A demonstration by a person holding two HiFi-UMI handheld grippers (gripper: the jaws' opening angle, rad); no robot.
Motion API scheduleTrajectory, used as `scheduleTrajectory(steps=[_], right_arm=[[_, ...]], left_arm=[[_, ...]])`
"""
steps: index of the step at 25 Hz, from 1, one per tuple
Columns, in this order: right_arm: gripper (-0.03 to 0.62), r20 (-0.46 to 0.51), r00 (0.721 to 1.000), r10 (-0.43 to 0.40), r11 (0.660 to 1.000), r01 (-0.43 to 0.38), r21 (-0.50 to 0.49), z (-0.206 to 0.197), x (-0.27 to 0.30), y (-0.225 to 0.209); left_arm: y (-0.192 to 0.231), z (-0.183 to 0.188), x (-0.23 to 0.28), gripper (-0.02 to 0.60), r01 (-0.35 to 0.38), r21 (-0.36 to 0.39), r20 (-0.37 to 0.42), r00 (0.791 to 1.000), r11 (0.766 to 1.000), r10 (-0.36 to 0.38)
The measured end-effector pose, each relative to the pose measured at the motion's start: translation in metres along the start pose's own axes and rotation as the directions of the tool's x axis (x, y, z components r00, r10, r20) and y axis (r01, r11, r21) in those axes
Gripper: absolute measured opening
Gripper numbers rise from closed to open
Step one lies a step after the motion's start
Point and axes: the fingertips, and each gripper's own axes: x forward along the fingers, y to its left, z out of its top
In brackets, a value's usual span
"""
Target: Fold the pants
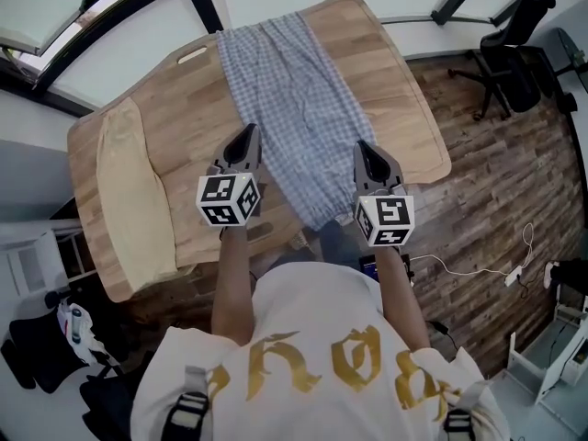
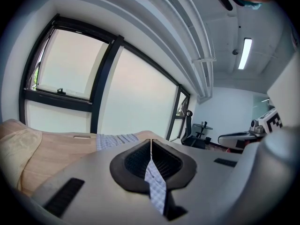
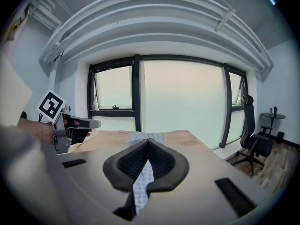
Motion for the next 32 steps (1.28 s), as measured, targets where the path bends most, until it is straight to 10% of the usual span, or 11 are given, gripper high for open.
scheduleTrajectory(steps=[20, 32], right_arm=[[0.075, -0.221, 0.958, 0.184, 0.981, -0.192, -0.014, -0.072, 0.018, 0.057], [0.138, -0.489, 0.751, 0.445, 0.887, -0.445, 0.123, -0.164, 0.032, 0.127]], left_arm=[[0.018, -0.064, 0.010, 0.043, 0.028, -0.042, -0.161, 0.986, 0.999, -0.034], [0.032, -0.147, 0.027, 0.151, 0.037, -0.176, -0.357, 0.929, 0.984, -0.098]])
